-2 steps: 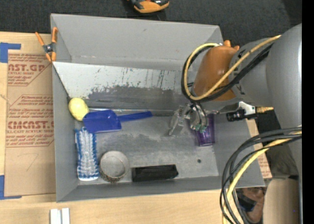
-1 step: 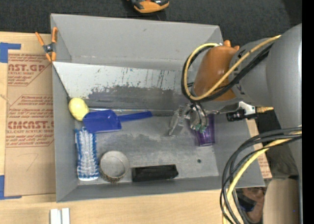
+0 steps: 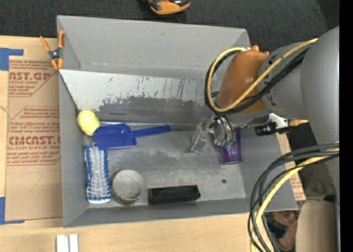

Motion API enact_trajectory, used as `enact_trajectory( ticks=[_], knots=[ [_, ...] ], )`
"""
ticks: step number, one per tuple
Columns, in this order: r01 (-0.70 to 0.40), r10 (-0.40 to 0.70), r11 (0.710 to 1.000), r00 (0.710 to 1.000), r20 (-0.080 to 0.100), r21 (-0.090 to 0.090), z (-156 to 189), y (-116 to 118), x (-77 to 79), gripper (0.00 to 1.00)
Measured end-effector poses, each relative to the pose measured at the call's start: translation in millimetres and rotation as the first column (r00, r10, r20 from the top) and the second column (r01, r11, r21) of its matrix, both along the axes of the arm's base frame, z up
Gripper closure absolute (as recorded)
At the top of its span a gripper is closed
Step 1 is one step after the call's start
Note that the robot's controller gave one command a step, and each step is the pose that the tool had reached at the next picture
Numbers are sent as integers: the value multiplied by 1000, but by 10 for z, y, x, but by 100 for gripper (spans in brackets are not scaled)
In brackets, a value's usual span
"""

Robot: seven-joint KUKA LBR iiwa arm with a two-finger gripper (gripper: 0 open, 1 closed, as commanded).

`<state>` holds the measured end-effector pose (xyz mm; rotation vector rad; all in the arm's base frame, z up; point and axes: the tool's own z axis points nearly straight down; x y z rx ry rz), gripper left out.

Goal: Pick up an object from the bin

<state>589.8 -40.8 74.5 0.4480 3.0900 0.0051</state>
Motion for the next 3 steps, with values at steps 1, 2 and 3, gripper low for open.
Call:
enact_trajectory(
  ticks=[1, 2, 3],
  knots=[
    [0, 0, 1000, 1000, 0, 0, 80, 2, -2, 100],
    [0, 0, 1000, 1000, -9, 2, 394, 7, -27, 100],
    [0, 0, 1000, 1000, -2, 1, 776, 5, -4, 100]
  ],
)
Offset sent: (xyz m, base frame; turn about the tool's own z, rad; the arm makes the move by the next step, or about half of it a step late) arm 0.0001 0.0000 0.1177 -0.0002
